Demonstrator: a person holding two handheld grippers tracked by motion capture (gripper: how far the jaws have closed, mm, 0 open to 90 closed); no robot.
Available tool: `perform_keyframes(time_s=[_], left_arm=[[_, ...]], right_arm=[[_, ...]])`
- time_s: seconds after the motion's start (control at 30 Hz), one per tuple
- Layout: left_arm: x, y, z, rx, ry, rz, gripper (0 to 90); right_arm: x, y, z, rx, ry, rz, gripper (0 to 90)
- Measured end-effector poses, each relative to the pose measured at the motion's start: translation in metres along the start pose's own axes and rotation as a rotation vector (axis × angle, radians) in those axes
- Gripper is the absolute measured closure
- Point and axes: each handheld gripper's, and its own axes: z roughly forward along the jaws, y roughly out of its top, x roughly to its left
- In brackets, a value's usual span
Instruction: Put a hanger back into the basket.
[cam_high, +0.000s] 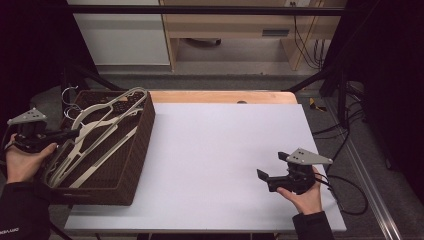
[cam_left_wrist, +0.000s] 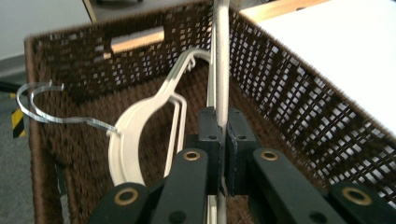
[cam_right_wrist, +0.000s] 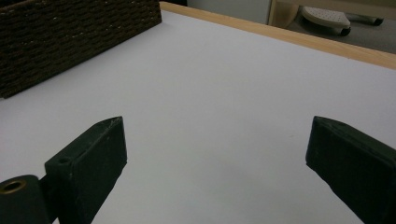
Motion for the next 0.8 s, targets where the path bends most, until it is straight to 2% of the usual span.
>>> perform_keyframes(time_s=[0.1, 0.17, 0.3, 0.4, 0.47, 0.53, 0.6, 0.67, 0.7, 0.73, 0.8], left_arm=[[0.002, -0.009, 0.009, 0.046, 0.005, -0.010, 86.8], [0.002, -0.012, 0.015, 0.043, -0.019, -0.023, 86.8], [-0.003, -0.018, 0.035, 0.114, -0.032, -0.023, 86.7], [0.001, -0.025, 0.035, 0.112, -0.037, -0.061, 86.6], [0.003, -0.030, 0.038, 0.152, -0.010, -0.079, 86.0], [0.004, -0.031, 0.040, 0.152, 0.031, -0.105, 85.0], [0.005, -0.029, 0.041, 0.187, 0.059, -0.123, 84.1], [0.004, -0.029, 0.044, 0.208, 0.123, -0.124, 82.8], [0.004, -0.028, 0.046, 0.228, 0.169, -0.124, 79.7], [0.005, -0.028, 0.047, 0.261, 0.194, -0.107, 73.9], [0.006, -0.030, 0.048, 0.265, 0.216, -0.125, 68.2]], right_arm=[[0.000, 0.000, 0.001, -0.001, -0.001, 0.002, 5.6], [0.000, 0.000, 0.001, 0.000, -0.001, 0.002, 5.6], [0.000, 0.000, 0.001, 0.000, 0.000, 0.000, 5.6], [0.000, 0.000, 0.001, 0.000, -0.001, 0.001, 5.6], [0.000, 0.000, 0.001, 0.002, 0.001, 0.000, 5.6], [0.001, 0.000, 0.001, 0.007, 0.002, 0.002, 5.6], [0.001, 0.000, 0.002, 0.006, 0.000, 0.008, 5.6], [0.001, 0.000, 0.002, 0.007, -0.001, 0.008, 5.6], [0.001, 0.000, 0.002, 0.005, 0.001, 0.010, 5.6], [0.001, 0.000, 0.002, 0.006, 0.000, 0.008, 5.6], [0.001, 0.000, 0.001, 0.006, 0.004, 0.001, 5.6]])
